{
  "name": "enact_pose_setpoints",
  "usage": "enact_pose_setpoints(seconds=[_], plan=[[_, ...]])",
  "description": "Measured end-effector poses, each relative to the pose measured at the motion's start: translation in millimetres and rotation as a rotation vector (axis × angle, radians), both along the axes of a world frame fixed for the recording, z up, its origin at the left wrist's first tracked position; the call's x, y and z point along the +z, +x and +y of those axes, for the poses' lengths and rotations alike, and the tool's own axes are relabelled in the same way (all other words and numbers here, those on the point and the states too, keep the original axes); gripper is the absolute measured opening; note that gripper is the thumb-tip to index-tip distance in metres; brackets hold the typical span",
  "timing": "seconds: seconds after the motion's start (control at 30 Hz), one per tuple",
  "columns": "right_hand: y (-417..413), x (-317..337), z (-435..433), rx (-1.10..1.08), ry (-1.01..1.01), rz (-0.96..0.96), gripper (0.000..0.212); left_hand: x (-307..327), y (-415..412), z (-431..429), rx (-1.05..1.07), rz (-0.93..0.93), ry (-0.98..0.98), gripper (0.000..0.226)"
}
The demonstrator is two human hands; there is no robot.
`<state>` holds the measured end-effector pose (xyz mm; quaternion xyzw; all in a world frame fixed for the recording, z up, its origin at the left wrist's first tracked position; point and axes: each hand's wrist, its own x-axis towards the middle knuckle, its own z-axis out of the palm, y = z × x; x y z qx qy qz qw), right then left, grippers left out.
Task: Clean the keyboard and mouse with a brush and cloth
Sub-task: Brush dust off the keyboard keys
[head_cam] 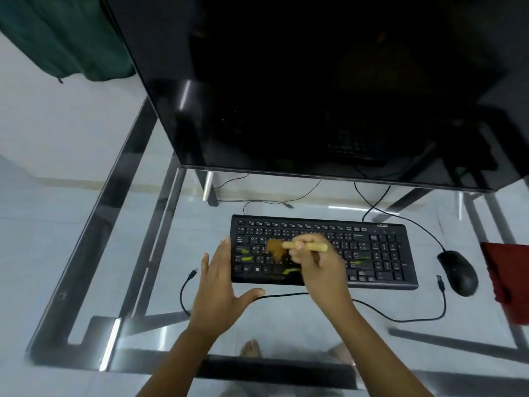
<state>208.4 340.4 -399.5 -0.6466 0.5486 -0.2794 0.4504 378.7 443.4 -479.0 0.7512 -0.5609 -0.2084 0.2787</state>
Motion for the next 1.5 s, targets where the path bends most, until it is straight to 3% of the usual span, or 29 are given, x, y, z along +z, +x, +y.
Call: enact_pose_setpoints(seconds=[0.07,0.17,0.3,0.37,0.43,0.53,0.6,0.67,0.7,0.83,0.93,1.0,1.07,1.13,1.2,1.27,1.37,1.47,1.5], plan=[[-2.2,3.4,-7.5,-0.023,0.007,-0.043,0.011,-1.2,-0.2,0.3,-0.006,-0.015,-0.006,0.109],[3.0,7.4,-11.9,0.114,0.256,-0.046,0.013,-1.6,0.5,0.3,0.004,-0.027,-0.018,0.101],[3.8,7.1,-30.5,-0.069,0.003,0.005,0.013,0.2,0.4,-2.0,0.027,-0.001,-0.039,0.090],[10.6,12.9,-35.0,0.010,0.121,-0.068,0.011,-1.2,0.4,-2.3,0.025,-0.010,-0.044,0.090],[22.5,15.5,-37.0,0.139,0.195,-0.021,0.012,-2.5,0.8,-2.4,0.024,-0.022,-0.045,0.091],[40.4,18.7,-46.7,0.032,-0.034,0.028,0.016,-3.0,0.8,-3.0,0.027,-0.022,-0.048,0.091],[53.0,21.5,-47.6,0.040,0.030,-0.091,0.016,-3.4,1.0,-3.0,0.034,-0.023,-0.052,0.091],[67.6,21.7,-42.6,0.202,0.211,-0.110,0.012,-3.9,1.3,-3.1,0.035,-0.032,-0.039,0.092],[72.4,21.2,-39.8,0.262,0.195,-0.040,0.012,-4.0,1.4,-3.1,0.035,-0.036,-0.035,0.091],[76.7,16.7,-42.0,0.181,-0.146,0.072,0.011,-4.0,1.8,-2.4,0.026,-0.022,-0.043,0.093],[75.9,16.9,-38.5,0.329,-0.068,0.050,0.011,-4.8,1.8,-1.9,0.033,-0.027,-0.031,0.093],[74.2,13.4,-38.8,0.397,-0.116,0.167,0.012,-4.2,2.0,-1.9,0.031,-0.030,-0.027,0.093],[71.7,14.2,-43.7,0.274,-0.217,0.170,0.013,-2.7,1.8,-2.1,0.023,-0.015,-0.035,0.093],[66.0,16.3,-46.7,0.229,-0.185,0.087,0.013,-2.2,1.7,-2.5,0.031,0.000,-0.038,0.093],[59.5,15.2,-44.3,0.328,-0.050,0.070,0.012,-3.6,1.2,-2.6,0.032,-0.002,-0.043,0.093],[51.0,9.3,-44.7,0.317,-0.099,0.176,0.012,-4.1,-0.4,-3.7,0.048,0.001,-0.055,0.095],[37.9,7.2,-44.7,0.121,-0.206,0.106,0.013,0.2,-4.2,-8.9,0.087,-0.012,-0.046,0.101],[26.1,7.6,-39.4,0.249,0.022,0.020,0.014,6.1,-6.2,-16.7,0.056,-0.066,-0.025,0.101],[21.6,6.9,-39.1,0.268,0.004,0.070,0.014,8.2,-6.3,-20.1,0.024,-0.092,-0.012,0.100]])
